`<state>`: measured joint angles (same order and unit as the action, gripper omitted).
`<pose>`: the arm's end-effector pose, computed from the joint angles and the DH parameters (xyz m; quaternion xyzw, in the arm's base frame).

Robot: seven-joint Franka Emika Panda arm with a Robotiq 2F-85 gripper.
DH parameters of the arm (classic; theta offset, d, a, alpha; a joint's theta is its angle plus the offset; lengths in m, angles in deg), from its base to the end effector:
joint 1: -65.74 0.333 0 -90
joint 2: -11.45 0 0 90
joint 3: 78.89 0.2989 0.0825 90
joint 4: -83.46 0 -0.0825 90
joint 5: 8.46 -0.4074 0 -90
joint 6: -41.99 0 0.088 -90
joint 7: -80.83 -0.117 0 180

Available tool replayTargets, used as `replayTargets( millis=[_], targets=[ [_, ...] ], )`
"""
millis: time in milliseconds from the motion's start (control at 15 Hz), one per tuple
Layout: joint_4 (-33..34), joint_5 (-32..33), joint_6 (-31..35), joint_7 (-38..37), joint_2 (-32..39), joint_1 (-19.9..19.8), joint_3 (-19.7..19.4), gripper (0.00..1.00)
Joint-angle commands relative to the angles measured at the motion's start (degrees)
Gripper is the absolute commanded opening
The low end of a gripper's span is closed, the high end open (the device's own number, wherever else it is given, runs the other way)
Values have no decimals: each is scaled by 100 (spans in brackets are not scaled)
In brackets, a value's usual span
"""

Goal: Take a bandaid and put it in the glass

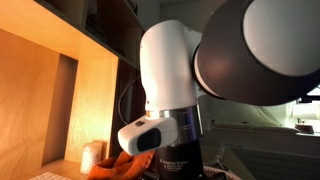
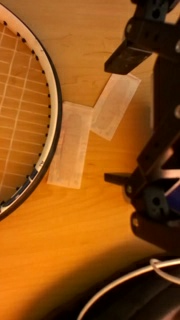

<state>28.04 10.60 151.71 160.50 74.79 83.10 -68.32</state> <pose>0.7143 0.2952 0.1477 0.5689 0.8166 -0.0937 0.0282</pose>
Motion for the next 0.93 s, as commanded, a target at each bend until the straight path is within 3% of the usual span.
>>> replayTargets(
  millis=[0,867],
  targets=[
    [144,58,-98,17,122,61,-42,100],
    [180,31,-484,297,241,-11,29,100]
  ],
)
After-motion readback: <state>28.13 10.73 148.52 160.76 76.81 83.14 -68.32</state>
